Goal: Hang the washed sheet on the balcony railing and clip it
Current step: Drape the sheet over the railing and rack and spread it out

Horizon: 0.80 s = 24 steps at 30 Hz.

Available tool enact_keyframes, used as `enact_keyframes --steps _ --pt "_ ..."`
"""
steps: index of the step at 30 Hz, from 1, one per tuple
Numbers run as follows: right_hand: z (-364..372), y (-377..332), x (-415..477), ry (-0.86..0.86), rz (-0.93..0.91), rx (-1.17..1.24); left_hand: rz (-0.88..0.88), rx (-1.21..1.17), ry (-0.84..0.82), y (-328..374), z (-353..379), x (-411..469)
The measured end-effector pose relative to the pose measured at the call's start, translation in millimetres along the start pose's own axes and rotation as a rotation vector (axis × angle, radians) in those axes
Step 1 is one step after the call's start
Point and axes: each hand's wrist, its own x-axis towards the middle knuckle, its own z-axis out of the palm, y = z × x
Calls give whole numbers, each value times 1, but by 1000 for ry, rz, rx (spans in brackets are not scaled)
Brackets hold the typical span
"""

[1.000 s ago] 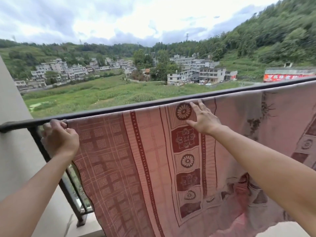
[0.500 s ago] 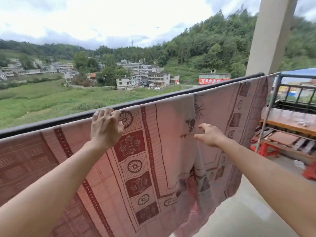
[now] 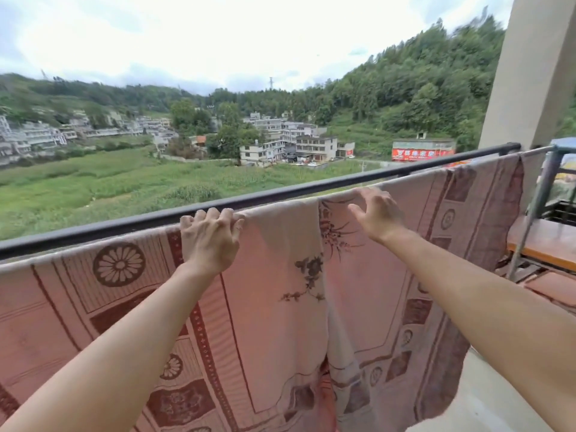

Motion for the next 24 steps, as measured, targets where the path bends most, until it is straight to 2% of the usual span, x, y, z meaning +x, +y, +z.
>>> enact_keyframes --steps 4,8,12,14,20,22,24 --pt "49 4 63 -115 -168 79 -39 28 41 -1 33 16" --pt "69 17 87 -2 -296 174 -89 32 24 -2 44 25" --pt "57 28 100 5 -385 55 -104 39 23 8 35 25" --pt "57 50 110 47 -290 32 -100 45 23 9 34 25" --pt "22 152 142 105 232 -43 -72 95 26 7 34 24" --pt "14 162 141 100 297 -139 -89 106 20 11 34 25" --pt "15 155 141 96 233 -167 -107 87 7 17 33 28"
